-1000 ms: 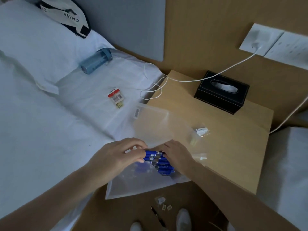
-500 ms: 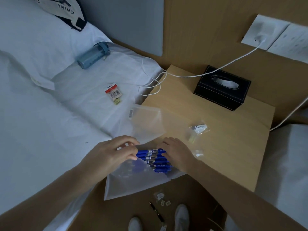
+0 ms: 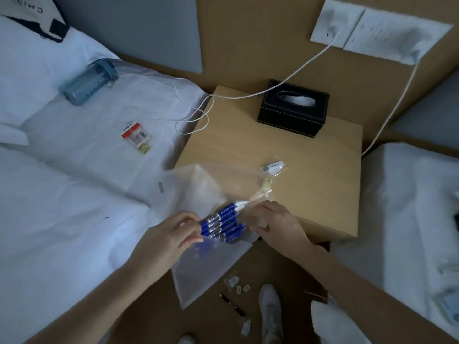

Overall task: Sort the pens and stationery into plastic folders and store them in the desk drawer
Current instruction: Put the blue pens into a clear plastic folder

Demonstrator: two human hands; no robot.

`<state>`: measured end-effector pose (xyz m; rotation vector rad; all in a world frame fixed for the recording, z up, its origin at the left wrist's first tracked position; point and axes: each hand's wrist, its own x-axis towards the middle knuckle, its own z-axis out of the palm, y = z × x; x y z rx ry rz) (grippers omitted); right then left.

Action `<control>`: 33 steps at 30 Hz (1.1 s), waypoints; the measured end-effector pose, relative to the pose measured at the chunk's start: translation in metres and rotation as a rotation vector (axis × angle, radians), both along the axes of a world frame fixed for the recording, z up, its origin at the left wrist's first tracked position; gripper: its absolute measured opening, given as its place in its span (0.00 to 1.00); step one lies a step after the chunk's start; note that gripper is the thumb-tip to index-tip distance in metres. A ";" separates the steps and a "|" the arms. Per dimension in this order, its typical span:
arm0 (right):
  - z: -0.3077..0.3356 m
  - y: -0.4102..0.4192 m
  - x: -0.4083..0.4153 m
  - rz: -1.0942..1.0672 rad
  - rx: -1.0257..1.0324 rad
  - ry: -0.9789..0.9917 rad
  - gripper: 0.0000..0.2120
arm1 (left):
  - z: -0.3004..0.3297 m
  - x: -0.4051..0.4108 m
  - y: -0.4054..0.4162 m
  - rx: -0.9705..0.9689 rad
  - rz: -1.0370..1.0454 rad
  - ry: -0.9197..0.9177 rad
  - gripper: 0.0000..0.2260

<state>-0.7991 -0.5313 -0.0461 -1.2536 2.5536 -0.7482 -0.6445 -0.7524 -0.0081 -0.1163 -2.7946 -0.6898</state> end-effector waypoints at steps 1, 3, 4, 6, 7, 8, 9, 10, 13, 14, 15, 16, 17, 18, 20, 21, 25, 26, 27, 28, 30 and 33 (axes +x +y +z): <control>-0.002 0.002 0.012 -0.053 -0.009 -0.012 0.17 | -0.002 0.006 0.003 0.016 0.000 0.002 0.11; -0.007 0.005 0.040 -0.134 -0.013 -0.056 0.17 | -0.006 0.023 0.009 0.058 0.012 0.006 0.10; -0.011 0.007 0.055 -0.160 -0.022 -0.067 0.17 | -0.008 0.033 0.011 0.076 0.022 0.003 0.10; -0.018 0.010 0.087 -0.211 -0.029 -0.088 0.17 | -0.014 0.053 0.015 0.092 0.039 -0.017 0.11; -0.021 0.012 0.102 -0.235 -0.020 -0.101 0.17 | -0.017 0.063 0.017 0.088 0.042 -0.027 0.11; -0.024 0.015 0.116 -0.251 -0.016 -0.115 0.16 | -0.020 0.073 0.018 0.079 0.036 -0.026 0.12; -0.028 0.018 0.129 -0.260 -0.013 -0.123 0.16 | -0.023 0.082 0.020 0.075 0.023 -0.016 0.14; -0.032 0.022 0.142 -0.264 -0.009 -0.126 0.15 | -0.026 0.090 0.021 0.076 0.012 -0.007 0.18; -0.042 0.033 0.176 -0.265 0.017 -0.148 0.13 | -0.034 0.117 0.027 0.079 0.009 -0.027 0.22; -0.046 0.036 0.186 -0.266 0.025 -0.149 0.12 | -0.040 0.127 0.031 0.079 0.014 -0.038 0.21; -0.050 0.040 0.196 -0.270 0.031 -0.150 0.12 | -0.046 0.138 0.035 0.080 0.020 -0.051 0.19; -0.055 0.044 0.205 -0.272 0.032 -0.144 0.12 | -0.052 0.148 0.040 0.085 0.024 -0.066 0.18; -0.061 0.048 0.214 -0.270 0.028 -0.125 0.13 | -0.059 0.157 0.046 0.088 0.029 -0.081 0.18; -0.068 0.052 0.222 -0.271 0.026 -0.100 0.14 | -0.066 0.165 0.051 0.096 0.035 -0.100 0.18; -0.086 0.061 0.239 -0.297 0.038 -0.061 0.15 | -0.083 0.179 0.062 0.116 0.042 -0.148 0.15; -0.096 0.065 0.247 -0.318 0.044 -0.045 0.15 | -0.093 0.186 0.067 0.122 0.046 -0.160 0.14; -0.141 0.079 0.272 -0.388 0.050 -0.032 0.17 | -0.131 0.207 0.085 0.096 0.087 -0.150 0.14; -0.155 0.081 0.277 -0.386 0.057 -0.028 0.17 | -0.142 0.212 0.087 0.089 0.103 -0.141 0.13; -0.169 0.083 0.282 -0.383 0.067 -0.031 0.17 | -0.154 0.217 0.089 0.090 0.117 -0.137 0.13; -0.184 0.084 0.286 -0.384 0.082 -0.046 0.16 | -0.167 0.221 0.089 0.092 0.124 -0.139 0.12; -0.213 0.084 0.291 -0.389 0.106 -0.094 0.15 | -0.195 0.225 0.086 0.077 0.111 -0.143 0.12; -0.260 0.080 0.298 -0.376 0.084 -0.133 0.14 | -0.239 0.227 0.075 0.048 0.057 -0.160 0.13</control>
